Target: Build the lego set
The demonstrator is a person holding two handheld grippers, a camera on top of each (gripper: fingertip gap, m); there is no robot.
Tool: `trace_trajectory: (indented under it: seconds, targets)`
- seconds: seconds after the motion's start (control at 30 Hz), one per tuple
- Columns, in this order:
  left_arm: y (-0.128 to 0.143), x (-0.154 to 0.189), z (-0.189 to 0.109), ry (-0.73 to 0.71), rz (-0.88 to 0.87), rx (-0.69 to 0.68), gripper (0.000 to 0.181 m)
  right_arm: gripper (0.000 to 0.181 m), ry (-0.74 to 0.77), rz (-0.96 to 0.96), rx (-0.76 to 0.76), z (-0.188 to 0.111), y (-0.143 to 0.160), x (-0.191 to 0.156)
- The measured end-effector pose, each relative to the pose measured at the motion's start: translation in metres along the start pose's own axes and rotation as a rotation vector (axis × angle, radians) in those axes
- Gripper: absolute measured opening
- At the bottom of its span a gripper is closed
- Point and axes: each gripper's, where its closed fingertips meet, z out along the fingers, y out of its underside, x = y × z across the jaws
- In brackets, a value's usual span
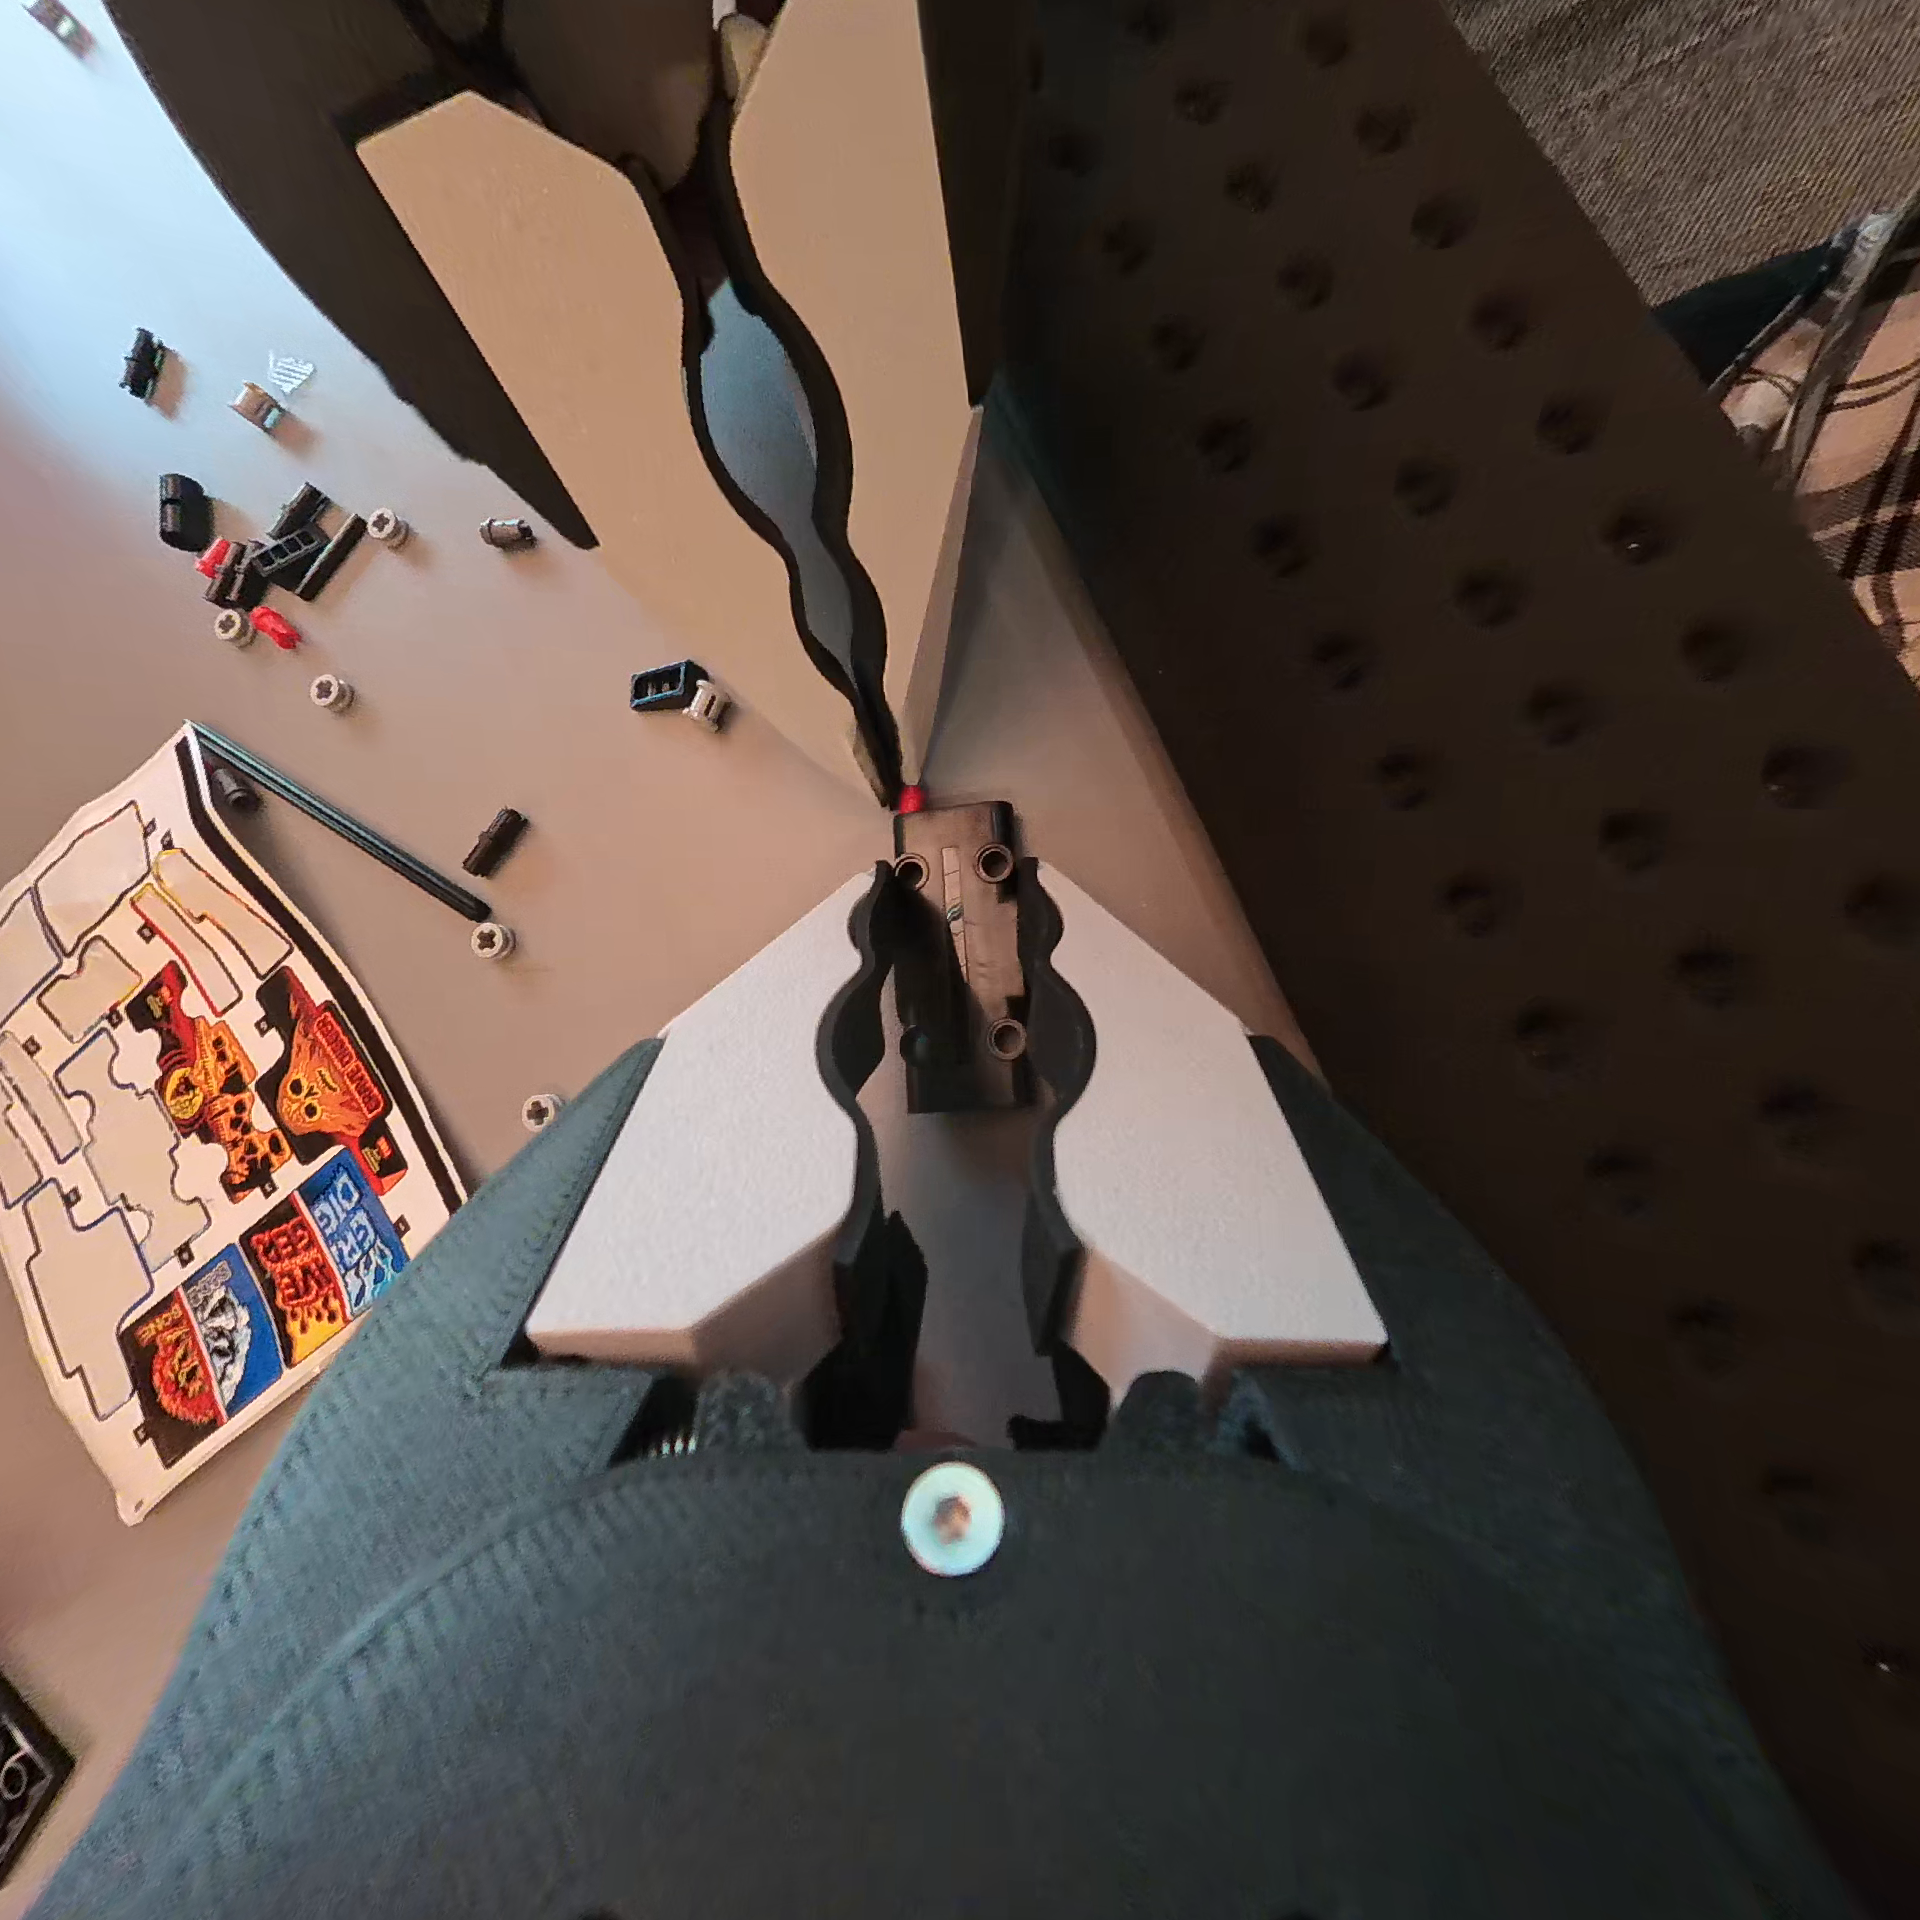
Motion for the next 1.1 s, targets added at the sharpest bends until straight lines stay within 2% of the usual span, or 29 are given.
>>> trace_trajectory:
  seconds: [0.33,0.47,0.67,0.77,0.87,1.0,1.1]
  targets:
    - [0.001,-0.002,0.0,-0.01,-0.014,-0.005,0.023,0.0,-0.002,0.063,0.029,0.0,-0.001,0.006]
    - [0.001,-0.003,0.0,-0.019,-0.026,-0.006,0.023,0.005,0.094,0.169,0.115,-0.032,0.001,0.026]
    - [0.002,-0.005,0.0,-0.028,-0.038,-0.012,0.024,0.009,0.302,0.308,0.028,-0.075,0.047,0.057]
    - [0.003,-0.007,-0.001,-0.04,-0.038,-0.019,0.024,0.01,0.319,0.366,0.002,-0.091,0.066,0.064]
    - [0.003,-0.009,-0.002,-0.048,-0.04,-0.023,0.026,0.013,0.314,0.36,-0.079,-0.094,0.079,0.064]
    - [0.004,-0.009,-0.002,-0.044,-0.055,-0.022,0.028,0.014,0.267,0.371,-0.083,-0.082,0.076,0.058]
    - [0.003,-0.009,-0.002,-0.035,-0.061,-0.016,0.028,0.014,0.308,0.337,-0.122,-0.075,0.078,0.072]
